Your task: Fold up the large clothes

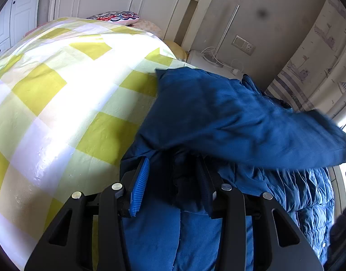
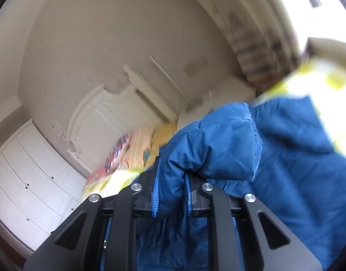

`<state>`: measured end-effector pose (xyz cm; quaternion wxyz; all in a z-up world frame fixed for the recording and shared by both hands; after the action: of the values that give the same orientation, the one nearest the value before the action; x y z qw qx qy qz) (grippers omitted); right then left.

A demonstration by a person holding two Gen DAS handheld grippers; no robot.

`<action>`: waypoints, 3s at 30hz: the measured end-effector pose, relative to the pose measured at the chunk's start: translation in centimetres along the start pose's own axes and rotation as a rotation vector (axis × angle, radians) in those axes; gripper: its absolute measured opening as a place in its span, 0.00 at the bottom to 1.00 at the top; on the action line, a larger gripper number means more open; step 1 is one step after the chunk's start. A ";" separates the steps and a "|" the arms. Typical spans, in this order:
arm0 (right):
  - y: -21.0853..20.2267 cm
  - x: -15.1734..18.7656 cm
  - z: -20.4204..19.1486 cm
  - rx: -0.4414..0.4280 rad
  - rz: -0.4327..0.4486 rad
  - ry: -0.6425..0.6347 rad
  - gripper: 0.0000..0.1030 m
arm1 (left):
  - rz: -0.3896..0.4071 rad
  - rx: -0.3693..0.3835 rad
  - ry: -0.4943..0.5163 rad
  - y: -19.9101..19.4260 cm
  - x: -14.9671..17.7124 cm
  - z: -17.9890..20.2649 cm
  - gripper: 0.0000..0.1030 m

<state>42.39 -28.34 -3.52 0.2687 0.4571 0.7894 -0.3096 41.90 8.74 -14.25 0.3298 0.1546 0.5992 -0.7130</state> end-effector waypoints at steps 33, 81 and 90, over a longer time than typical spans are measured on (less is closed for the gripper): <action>-3.9 4.1 6.6 0.301 -0.040 0.098 0.37 | 0.330 0.056 0.143 -6.4 -1.9 3.3 0.93; 3.7 4.3 6.3 0.378 -0.387 -0.443 0.92 | 0.017 -0.031 0.391 4.7 -0.8 11.0 0.96; 4.8 1.6 5.9 0.542 -0.239 -0.498 0.98 | 0.019 -0.036 0.388 5.3 -2.8 11.8 0.96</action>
<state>46.78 -29.95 -9.75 0.2837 0.3270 0.6370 -0.6378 49.46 -2.06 -13.81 0.2175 0.2887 0.6626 -0.6560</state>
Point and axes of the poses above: each gripper's, at about its wrist camera, not at the fingertips, and y roughly the way its jaws point, z to its right, x to its underside, the point moved 9 cm from there along y, roughly the way its jaws point, and after that the axes turned 6 degrees about -x, right-handed, at the moved point
